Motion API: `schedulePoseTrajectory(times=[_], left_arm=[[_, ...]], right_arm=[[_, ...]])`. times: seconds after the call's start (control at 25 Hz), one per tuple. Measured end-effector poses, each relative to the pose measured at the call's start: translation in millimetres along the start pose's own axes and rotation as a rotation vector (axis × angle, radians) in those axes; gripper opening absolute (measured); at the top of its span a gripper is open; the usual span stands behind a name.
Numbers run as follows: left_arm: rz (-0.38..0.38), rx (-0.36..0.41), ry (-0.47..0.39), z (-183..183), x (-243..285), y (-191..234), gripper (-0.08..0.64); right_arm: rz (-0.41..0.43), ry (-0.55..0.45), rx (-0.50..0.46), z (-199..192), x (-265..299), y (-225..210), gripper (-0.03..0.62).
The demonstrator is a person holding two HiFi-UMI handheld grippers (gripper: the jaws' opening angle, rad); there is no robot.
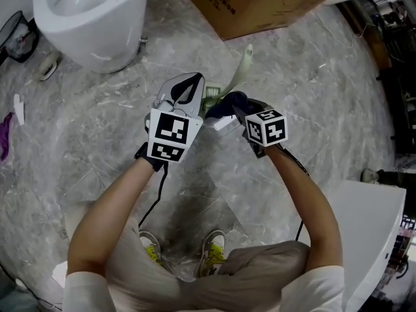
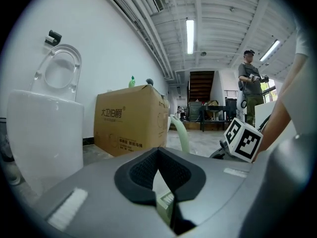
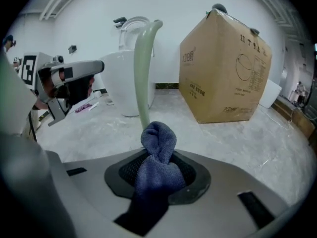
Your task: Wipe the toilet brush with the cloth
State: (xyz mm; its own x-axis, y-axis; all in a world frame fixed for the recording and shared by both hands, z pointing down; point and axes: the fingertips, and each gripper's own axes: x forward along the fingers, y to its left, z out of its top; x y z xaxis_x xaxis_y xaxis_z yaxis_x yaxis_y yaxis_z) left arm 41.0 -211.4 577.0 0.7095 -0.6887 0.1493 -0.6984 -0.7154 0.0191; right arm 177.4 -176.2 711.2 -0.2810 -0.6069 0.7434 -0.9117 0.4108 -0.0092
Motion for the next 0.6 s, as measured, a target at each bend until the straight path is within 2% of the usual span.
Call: schedulePoseTrajectory(times=[0.24,0.44,0.6], left_arm=[[-0.032,0.039,-0.016,3.6,2.4,-12.1,0.002],[-0.043,-0.025,-0.009,2.4,0.0,-10.7,0.002],[-0.050,-0.019,-0.011,6.7,-7.0,-4.0,0.002]], right_arm=[[0.002,-0.096,0.153,23.9,-49.4,-2.8,0.107],[0.048,-0.203,0.184,71.8,-101.2,-2.5,0.107],[0.052,-0.293,0.283,100.5,-129.4,1.6,0.107]])
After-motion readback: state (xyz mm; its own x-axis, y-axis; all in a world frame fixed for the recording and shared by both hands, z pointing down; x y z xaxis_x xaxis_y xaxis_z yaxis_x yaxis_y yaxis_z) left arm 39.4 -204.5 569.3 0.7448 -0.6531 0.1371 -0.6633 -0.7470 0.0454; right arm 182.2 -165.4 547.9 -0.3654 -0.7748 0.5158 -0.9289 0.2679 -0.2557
